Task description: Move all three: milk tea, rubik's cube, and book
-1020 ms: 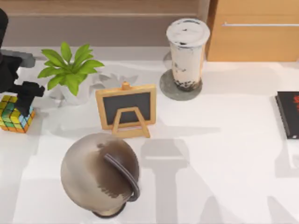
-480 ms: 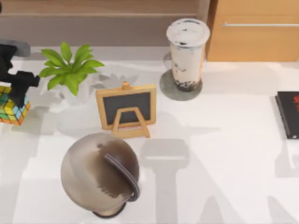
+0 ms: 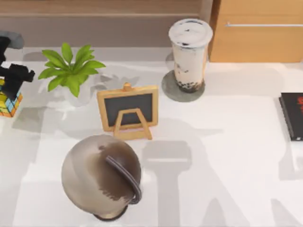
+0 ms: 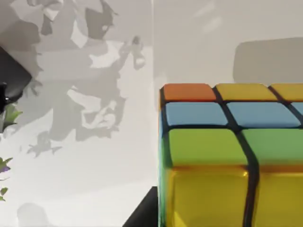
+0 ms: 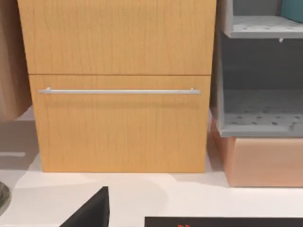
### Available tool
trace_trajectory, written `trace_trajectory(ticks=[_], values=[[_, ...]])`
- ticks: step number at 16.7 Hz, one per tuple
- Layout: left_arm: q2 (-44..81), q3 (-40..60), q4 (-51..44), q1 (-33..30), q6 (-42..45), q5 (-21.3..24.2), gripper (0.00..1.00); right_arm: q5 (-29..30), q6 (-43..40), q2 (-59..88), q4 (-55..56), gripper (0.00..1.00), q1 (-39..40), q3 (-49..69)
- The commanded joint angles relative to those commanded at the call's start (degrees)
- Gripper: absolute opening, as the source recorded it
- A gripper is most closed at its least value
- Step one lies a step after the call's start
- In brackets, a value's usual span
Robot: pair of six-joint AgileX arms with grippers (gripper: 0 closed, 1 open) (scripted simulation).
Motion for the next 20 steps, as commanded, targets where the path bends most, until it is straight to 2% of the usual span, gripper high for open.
trace_trajectory(ticks=[5,10,15,20], values=[[-13.67,-0.59,14.68,-2.3,-0.11,-10.31,0.0,0.0,0.0,0.0,0.0,1.0,0.0,0.0],[-24.88,-0.4,38.34,-10.52,-4.44,-19.33,0.0,0.0,0.0,0.0,0.0,1.0,0.0,0.0],[-26.28,-2.16,60.05,-21.46,-10.28,-22.27,0.0,0.0,0.0,0.0,0.0,1.0,0.0,0.0],[-22.37,-4.9,67.63,-28.18,-13.49,-20.87,0.0,0.0,0.0,0.0,0.0,1.0,0.0,0.0]])
